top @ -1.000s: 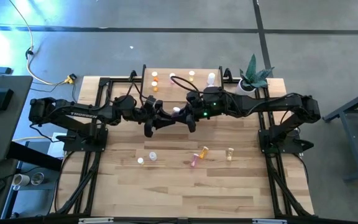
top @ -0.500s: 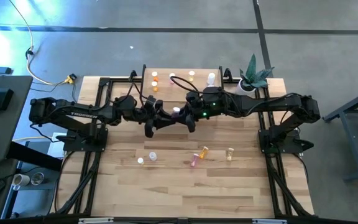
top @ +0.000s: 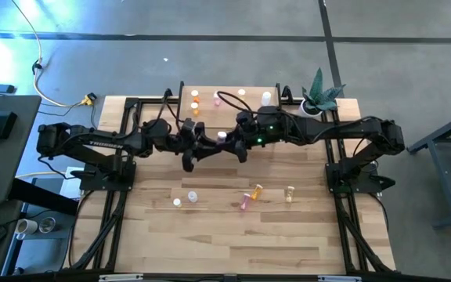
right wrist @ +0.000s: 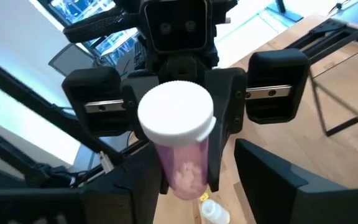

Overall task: Pick and place medicine bottles onto shelf by color
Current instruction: Put the right pink pill bottle on the shelf aligned with the other pink pill bottle

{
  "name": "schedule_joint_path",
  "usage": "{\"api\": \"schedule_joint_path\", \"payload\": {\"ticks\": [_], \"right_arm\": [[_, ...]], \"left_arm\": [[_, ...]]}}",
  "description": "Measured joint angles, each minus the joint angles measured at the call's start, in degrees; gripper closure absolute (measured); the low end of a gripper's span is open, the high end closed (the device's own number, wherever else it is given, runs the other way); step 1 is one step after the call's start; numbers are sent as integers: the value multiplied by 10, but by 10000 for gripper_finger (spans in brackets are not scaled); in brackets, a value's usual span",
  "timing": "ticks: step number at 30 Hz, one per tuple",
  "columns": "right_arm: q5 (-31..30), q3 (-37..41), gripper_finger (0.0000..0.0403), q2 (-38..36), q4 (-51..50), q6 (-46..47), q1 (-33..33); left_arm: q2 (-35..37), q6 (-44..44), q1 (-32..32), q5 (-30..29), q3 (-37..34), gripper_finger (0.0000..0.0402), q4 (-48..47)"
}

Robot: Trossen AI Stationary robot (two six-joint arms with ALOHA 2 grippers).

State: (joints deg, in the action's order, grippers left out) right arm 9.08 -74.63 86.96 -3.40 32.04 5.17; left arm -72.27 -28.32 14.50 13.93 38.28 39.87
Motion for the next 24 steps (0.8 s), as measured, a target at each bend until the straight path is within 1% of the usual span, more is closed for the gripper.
{"api": "schedule_joint_path", "payload": {"ticks": [9,18,24], "right_arm": [[0,0,211,-12,-3,-1,18],[-18,0,211,-43,-11,-17,32],[-31,1,211,-59,-11,-16,38]], "left_arm": [[0,0,33,-1,0,318,7],[1,0,62,-2,0,318,9],[1,48,67,0,0,318,7]]}}
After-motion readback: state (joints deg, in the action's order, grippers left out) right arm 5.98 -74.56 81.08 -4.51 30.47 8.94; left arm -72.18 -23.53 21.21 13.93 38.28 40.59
